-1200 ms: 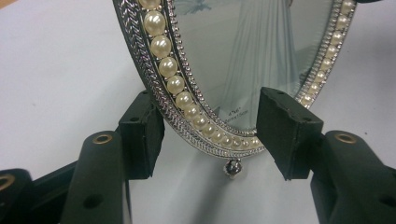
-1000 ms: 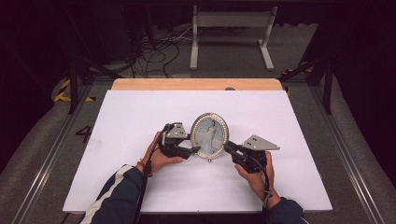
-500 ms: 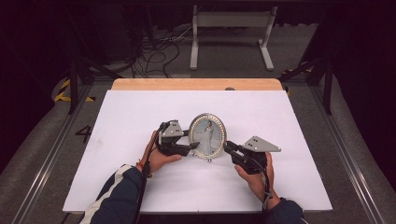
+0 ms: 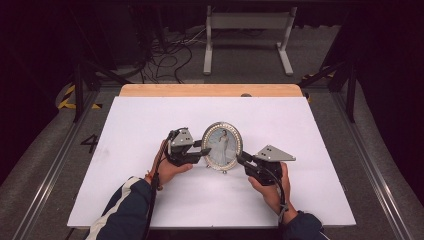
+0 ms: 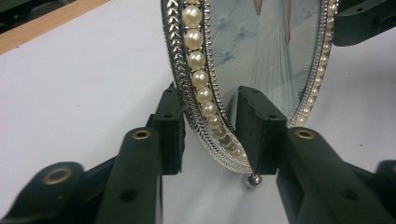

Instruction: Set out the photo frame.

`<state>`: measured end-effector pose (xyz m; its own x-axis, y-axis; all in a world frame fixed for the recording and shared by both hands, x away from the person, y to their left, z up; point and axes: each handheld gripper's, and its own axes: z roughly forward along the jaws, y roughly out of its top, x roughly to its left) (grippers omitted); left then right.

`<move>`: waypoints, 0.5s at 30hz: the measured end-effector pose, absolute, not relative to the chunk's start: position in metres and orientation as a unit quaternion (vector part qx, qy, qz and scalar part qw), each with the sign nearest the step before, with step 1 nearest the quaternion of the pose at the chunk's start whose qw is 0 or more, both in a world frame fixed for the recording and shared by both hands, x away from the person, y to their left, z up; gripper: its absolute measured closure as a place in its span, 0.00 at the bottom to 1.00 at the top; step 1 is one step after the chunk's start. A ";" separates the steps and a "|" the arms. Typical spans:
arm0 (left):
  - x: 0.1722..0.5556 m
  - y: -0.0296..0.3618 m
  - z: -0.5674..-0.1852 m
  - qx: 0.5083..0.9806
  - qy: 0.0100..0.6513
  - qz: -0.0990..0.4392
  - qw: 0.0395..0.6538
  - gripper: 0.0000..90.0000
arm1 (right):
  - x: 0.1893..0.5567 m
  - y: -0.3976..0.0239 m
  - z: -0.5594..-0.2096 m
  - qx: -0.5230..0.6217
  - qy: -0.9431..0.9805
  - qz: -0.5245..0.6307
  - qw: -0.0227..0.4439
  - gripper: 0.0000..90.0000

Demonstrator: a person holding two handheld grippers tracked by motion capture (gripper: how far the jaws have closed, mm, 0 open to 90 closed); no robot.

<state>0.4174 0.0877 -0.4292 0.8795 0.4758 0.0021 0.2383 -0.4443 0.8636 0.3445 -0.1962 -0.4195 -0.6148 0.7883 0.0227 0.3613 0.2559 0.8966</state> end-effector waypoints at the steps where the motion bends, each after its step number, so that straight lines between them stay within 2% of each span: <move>1: 0.417 0.088 -0.429 0.840 0.212 0.124 0.483 0.72 | 0.346 -0.196 -0.420 0.379 0.761 0.479 0.221 0.84; 15: 0.401 0.097 -0.431 0.843 0.223 0.133 0.472 0.72 | 0.359 -0.188 -0.418 0.372 0.766 0.479 0.212 0.81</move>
